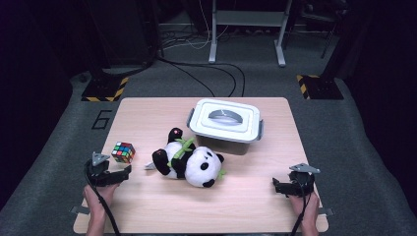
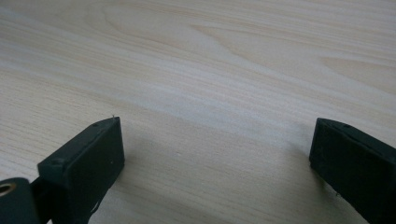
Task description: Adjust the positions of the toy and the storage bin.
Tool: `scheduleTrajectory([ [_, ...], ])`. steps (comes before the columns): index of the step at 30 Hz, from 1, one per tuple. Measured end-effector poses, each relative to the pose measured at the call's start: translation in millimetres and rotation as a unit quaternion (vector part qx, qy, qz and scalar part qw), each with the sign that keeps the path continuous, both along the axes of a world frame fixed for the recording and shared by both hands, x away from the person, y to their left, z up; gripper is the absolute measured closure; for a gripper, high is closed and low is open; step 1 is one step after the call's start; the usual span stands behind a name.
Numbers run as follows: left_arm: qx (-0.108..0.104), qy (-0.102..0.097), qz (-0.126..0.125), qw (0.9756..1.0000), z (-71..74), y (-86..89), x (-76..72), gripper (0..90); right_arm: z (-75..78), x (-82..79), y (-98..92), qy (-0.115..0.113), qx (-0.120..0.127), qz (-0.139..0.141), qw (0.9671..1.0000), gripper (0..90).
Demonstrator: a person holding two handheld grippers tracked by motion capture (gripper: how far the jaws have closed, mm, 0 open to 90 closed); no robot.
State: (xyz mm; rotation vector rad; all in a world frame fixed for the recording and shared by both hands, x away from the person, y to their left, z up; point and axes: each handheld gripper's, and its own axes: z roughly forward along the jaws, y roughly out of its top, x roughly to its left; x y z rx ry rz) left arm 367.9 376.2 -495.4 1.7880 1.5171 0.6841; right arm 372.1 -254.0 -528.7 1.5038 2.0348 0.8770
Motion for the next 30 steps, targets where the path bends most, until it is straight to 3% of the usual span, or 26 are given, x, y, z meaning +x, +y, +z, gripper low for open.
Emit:
scheduleTrajectory([
  [8, 0.009, 0.012, -0.022, 0.9996, -17.4, -17.7, -21.1, 2.1, 1.7, 0.1, -0.5, 0.007, -0.004, 0.004, 1.0000, 3.4],
  [14, 0.016, 0.021, -0.029, 0.9992, -28.4, -24.6, -22.9, 1.7, 4.4, -1.2, -3.0, 0.011, 0.013, 0.008, 0.9998, 3.7],
  [17, 0.026, 0.034, -0.032, 0.9986, -34.0, -27.9, -22.4, 0.6, 13.5, -1.0, -2.2, 0.007, 0.023, 0.015, 0.9996, 4.1],
  [21, 0.029, 0.033, -0.035, 0.9984, -36.5, -29.7, -21.8, 0.0, 27.3, 3.6, -0.3, 0.002, 0.032, 0.022, 0.9992, 4.5],
  [30, 0.024, 0.043, -0.039, 0.9980, -36.0, -28.0, -21.6, 0.0, 49.9, 20.1, 7.2, -0.001, 0.035, 0.043, 0.9984, 4.3],
])
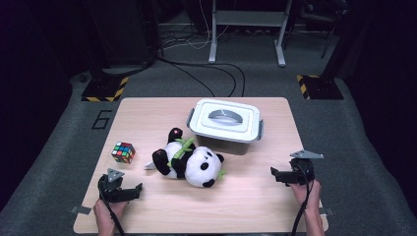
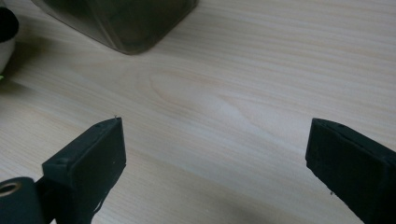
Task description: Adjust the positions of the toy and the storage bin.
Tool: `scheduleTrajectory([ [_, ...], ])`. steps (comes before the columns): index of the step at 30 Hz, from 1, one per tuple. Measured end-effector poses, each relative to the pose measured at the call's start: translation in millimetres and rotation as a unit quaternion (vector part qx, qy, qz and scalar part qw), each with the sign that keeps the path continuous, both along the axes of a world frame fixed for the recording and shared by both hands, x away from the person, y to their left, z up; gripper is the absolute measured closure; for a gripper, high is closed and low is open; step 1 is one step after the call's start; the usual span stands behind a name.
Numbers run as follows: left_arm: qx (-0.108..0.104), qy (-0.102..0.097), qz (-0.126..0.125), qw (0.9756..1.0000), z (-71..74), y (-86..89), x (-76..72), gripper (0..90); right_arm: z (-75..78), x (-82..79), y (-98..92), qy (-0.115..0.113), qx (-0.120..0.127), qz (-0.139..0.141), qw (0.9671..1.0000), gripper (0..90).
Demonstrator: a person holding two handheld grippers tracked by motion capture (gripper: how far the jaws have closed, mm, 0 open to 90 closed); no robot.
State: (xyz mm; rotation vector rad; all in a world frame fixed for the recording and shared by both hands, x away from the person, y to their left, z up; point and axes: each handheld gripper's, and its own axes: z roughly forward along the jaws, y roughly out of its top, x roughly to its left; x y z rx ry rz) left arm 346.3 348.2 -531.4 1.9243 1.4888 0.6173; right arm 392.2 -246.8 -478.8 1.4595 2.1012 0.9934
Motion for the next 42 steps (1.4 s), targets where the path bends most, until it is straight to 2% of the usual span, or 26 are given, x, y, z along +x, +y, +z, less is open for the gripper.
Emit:
scheduleTrajectory([
  [10, -0.002, -0.004, 0.001, 1.0000, -0.9, -0.7, 0.0, 0.0, 16.5, 14.5, 11.6, -0.010, 0.003, 0.021, 0.9997, 5.5],
  [26, 0.000, -0.005, -0.001, 1.0000, -0.8, -0.7, -0.1, 0.0, 54.8, 41.1, 29.5, -0.038, -0.002, 0.051, 0.9980, 10.3],
  [33, 0.000, -0.005, -0.001, 1.0000, -0.8, -0.7, -0.1, 0.0, 67.3, 63.6, 32.9, -0.038, -0.002, 0.051, 0.9979, 22.9],
  [36, 0.000, -0.005, -0.002, 1.0000, -0.8, -0.7, 0.0, 0.0, 70.2, 74.4, 34.3, -0.036, 0.002, 0.047, 0.9983, 31.2],
  [37, 0.000, -0.006, -0.004, 1.0000, -1.0, -0.7, 0.1, 0.0, 71.5, 81.3, 35.8, -0.033, 0.000, 0.041, 0.9986, 37.8],
  [38, 0.000, -0.006, -0.004, 1.0000, -1.0, -0.7, 0.1, 0.0, 71.5, 81.3, 35.8, -0.033, 0.000, 0.041, 0.9986, 37.8],
  [42, 0.000, -0.006, -0.004, 1.0000, -1.0, -0.9, 0.1, 0.0, 72.6, 98.3, 40.2, -0.022, 0.000, 0.034, 0.9992, 49.3],
])
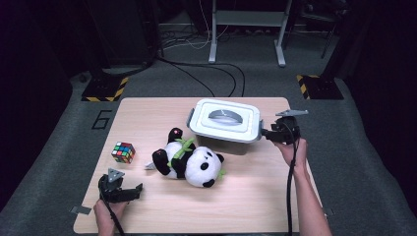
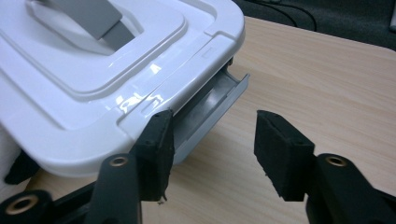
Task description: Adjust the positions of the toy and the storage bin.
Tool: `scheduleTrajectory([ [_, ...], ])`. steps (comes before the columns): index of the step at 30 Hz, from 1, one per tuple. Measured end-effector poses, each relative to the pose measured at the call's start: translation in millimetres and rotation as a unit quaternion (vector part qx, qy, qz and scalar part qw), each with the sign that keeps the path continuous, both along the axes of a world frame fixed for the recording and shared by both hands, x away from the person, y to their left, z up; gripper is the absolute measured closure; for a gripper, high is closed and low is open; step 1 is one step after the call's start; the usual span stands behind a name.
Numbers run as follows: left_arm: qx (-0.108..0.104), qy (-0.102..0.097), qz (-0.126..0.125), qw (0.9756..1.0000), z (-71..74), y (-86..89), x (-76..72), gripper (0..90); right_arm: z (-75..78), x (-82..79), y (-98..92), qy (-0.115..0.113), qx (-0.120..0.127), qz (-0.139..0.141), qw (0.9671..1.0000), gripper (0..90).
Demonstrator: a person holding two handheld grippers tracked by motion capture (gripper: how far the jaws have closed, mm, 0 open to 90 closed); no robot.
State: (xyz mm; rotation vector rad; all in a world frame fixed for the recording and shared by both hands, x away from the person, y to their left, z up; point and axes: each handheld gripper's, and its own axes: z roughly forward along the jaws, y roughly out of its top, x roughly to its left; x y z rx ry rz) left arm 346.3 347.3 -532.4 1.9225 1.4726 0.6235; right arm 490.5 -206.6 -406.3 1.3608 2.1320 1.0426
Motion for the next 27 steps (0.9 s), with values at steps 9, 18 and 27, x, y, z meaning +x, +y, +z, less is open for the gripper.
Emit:
scheduleTrajectory([
  [9, 0.000, 0.000, -0.001, 1.0000, 0.0, -0.1, 0.0, 0.0, -2.2, 23.4, 5.2, 0.025, 0.004, -0.010, 0.9996, 63.2],
  [18, 0.000, 0.000, -0.001, 1.0000, 0.0, -0.1, 0.0, 0.0, -8.8, 28.8, 7.2, 0.042, 0.021, -0.024, 0.9986, 72.6],
  [27, 0.000, 0.000, -0.001, 1.0000, 0.0, -0.2, -0.1, 0.0, -8.8, 26.6, 12.3, 0.048, 0.025, -0.063, 0.9965, 77.1],
])
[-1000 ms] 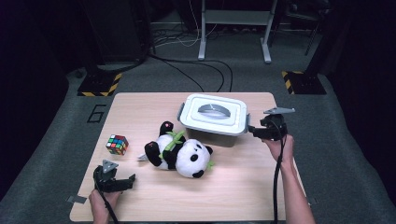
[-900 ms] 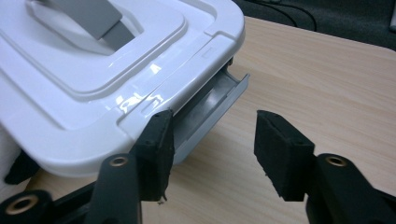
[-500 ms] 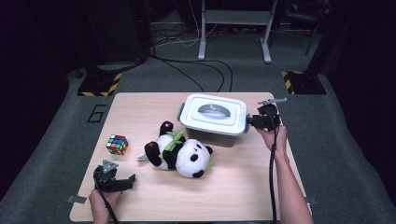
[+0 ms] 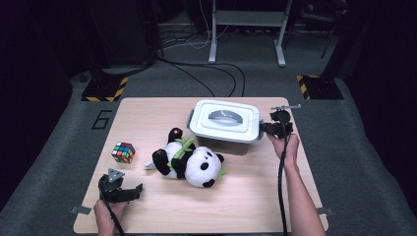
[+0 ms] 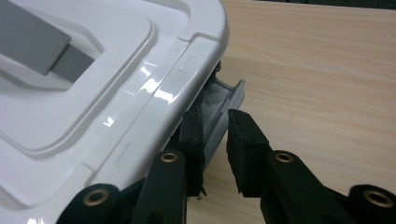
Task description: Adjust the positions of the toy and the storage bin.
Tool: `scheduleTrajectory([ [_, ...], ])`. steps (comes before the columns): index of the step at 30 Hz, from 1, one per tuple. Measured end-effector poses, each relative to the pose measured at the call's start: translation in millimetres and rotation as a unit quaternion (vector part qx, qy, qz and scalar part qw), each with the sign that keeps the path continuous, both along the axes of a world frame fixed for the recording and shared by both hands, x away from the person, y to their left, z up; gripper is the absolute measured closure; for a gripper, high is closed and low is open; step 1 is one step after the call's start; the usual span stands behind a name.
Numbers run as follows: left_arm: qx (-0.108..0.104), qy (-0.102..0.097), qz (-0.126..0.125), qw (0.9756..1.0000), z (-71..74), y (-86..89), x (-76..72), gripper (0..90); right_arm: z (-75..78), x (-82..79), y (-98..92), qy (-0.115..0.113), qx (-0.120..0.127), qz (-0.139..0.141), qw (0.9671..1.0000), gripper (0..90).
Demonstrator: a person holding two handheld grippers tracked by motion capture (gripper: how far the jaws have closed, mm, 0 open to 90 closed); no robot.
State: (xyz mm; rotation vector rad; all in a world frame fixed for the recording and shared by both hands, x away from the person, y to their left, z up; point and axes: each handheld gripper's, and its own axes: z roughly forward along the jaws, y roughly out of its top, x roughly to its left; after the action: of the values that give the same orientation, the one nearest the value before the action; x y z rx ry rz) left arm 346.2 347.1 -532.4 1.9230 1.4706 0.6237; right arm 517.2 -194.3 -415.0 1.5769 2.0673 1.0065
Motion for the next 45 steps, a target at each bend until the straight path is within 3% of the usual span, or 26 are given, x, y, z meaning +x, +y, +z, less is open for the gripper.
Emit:
scheduleTrajectory([
  [9, 0.000, 0.000, -0.001, 1.0000, 0.1, -0.1, -0.1, 0.0, 0.9, -2.0, -3.5, -0.002, -0.004, -0.022, 0.9997, 80.4],
  [17, 0.000, 0.000, -0.001, 1.0000, 0.1, -0.1, -0.1, 0.1, 0.4, -9.1, -10.8, -0.006, 0.000, -0.062, 0.9981, 81.8],
  [26, 0.000, 0.000, -0.002, 1.0000, 0.1, -0.1, -0.1, 0.1, -0.4, -21.9, -30.8, -0.010, 0.006, -0.093, 0.9956, 82.5],
  [35, 0.000, 0.001, -0.002, 1.0000, 0.1, -0.1, -0.1, 0.1, -0.4, -35.7, -50.8, -0.011, 0.006, -0.102, 0.9947, 81.7],
  [36, 0.000, 0.000, -0.002, 1.0000, 0.1, -0.1, -0.1, 0.1, -0.2, -36.3, -53.4, -0.013, 0.005, -0.096, 0.9952, 79.8],
  [38, 0.000, 0.001, -0.002, 1.0000, 0.1, -0.1, -0.1, 0.1, 5.8, -39.0, -60.0, -0.018, 0.000, -0.085, 0.9962, 63.5],
  [39, 0.000, 0.001, -0.002, 1.0000, 0.1, -0.1, -0.1, 0.0, 5.8, -39.0, -60.0, -0.018, 0.000, -0.085, 0.9962, 63.5],
  [42, 0.000, 0.001, -0.002, 1.0000, 0.1, -0.2, -0.1, 0.1, 16.7, -41.3, -65.1, -0.025, -0.003, -0.065, 0.9976, 48.1],
  [45, 0.000, 0.000, -0.002, 1.0000, 0.1, -0.1, 0.0, 0.0, 31.1, -44.6, -64.6, -0.037, -0.011, -0.042, 0.9984, 28.3],
])
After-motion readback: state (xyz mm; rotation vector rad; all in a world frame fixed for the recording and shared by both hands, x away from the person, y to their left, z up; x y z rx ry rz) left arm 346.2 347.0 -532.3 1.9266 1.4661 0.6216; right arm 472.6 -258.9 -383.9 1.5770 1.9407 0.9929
